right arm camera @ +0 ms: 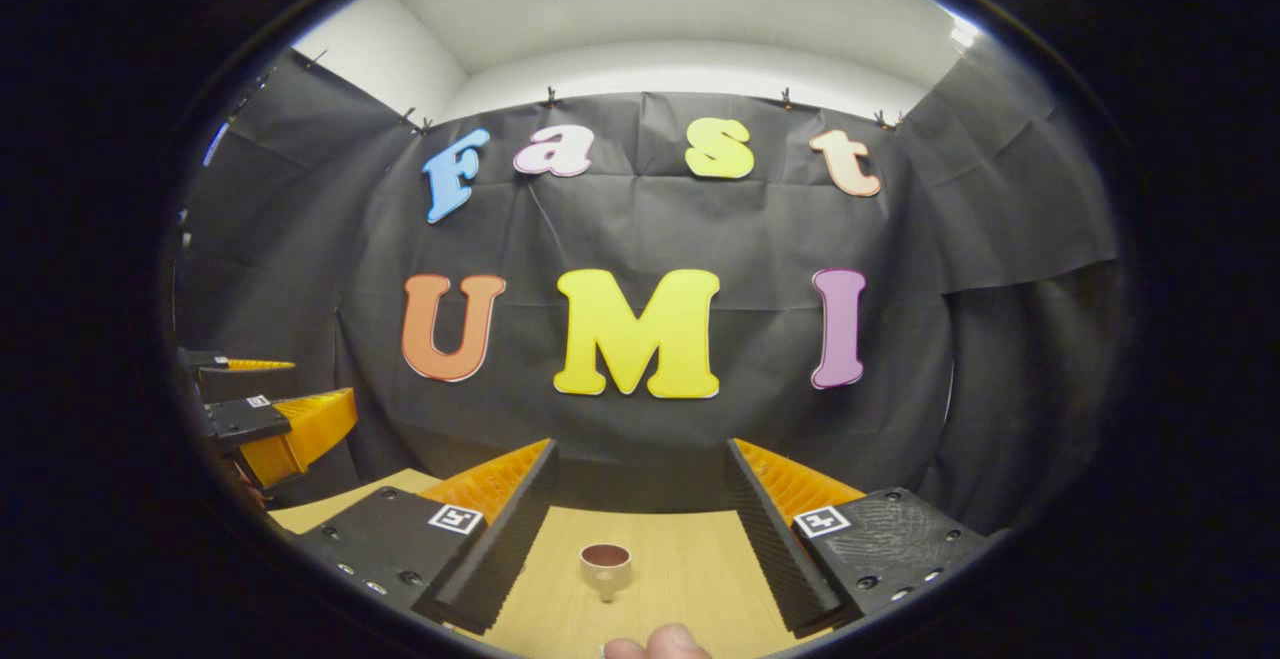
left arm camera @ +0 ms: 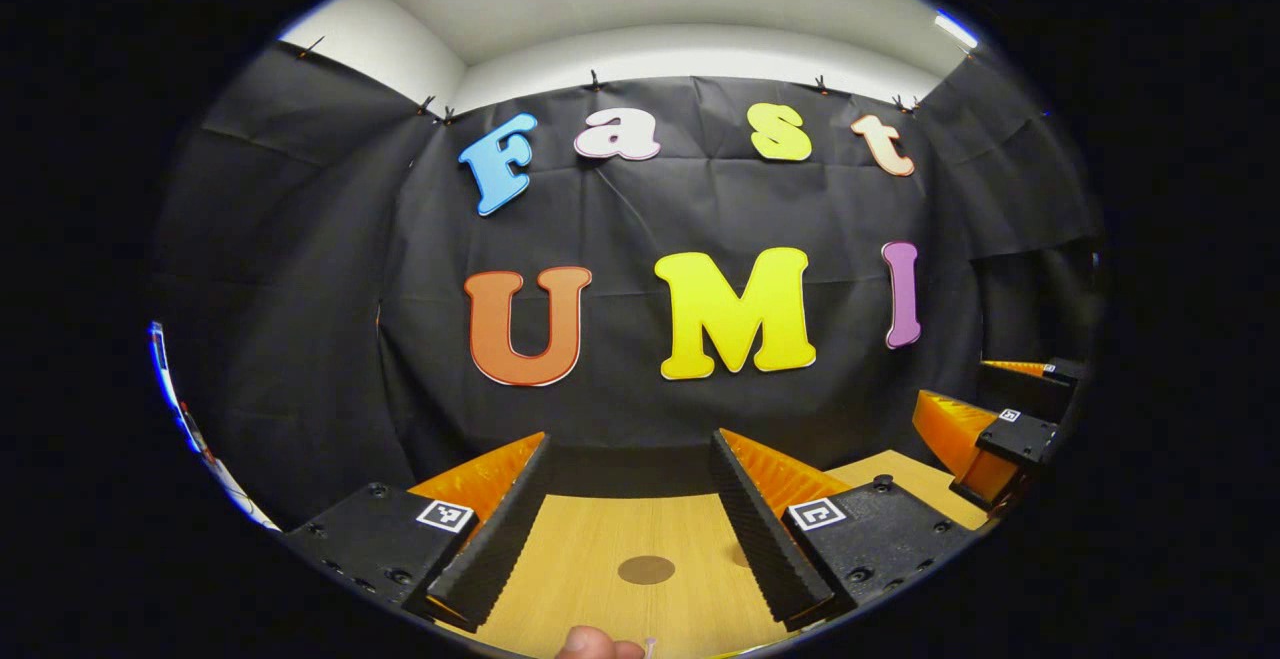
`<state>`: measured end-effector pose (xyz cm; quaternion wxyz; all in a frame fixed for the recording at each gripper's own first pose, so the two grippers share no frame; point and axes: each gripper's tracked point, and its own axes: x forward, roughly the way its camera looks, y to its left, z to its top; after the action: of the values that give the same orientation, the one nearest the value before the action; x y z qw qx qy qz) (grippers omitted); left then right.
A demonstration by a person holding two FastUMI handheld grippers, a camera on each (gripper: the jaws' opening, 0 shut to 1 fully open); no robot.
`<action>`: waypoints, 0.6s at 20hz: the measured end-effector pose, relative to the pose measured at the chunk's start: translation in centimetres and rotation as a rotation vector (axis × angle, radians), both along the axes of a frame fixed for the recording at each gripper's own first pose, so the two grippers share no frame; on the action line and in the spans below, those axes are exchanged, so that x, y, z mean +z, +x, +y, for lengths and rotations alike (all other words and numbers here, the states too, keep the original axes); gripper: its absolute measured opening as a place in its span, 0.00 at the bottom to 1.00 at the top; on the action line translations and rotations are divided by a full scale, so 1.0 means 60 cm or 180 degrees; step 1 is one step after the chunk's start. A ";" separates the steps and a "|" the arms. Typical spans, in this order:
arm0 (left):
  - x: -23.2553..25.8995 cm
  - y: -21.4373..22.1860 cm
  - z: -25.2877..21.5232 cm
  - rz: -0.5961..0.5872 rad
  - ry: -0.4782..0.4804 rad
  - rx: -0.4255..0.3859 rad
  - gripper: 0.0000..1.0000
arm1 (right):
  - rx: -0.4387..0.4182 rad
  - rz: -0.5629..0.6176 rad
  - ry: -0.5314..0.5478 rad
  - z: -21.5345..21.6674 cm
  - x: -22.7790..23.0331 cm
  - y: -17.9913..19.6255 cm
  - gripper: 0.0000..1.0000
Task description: Put the toothbrush and toothpaste on the desktop into the cup, then pick up the cup and place it on the coaster on the desktop.
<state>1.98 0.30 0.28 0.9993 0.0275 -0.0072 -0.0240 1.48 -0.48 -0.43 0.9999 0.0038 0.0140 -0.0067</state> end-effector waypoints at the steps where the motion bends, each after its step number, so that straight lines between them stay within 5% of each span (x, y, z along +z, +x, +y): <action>1: 0.004 0.002 0.005 -0.0031 0.0012 0.0007 0.98 | -0.0016 0.0001 0.0008 -0.001 -0.002 0.001 0.96; 12: -0.015 0.029 0.003 -0.0001 -0.0089 0.0001 0.98 | -0.0020 0.0199 0.0002 -0.011 -0.032 0.008 0.96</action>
<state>3.72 0.46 -0.61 0.9996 0.0135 -0.0077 -0.0237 1.94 -1.13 -2.38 0.9989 0.0040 0.0452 -0.0099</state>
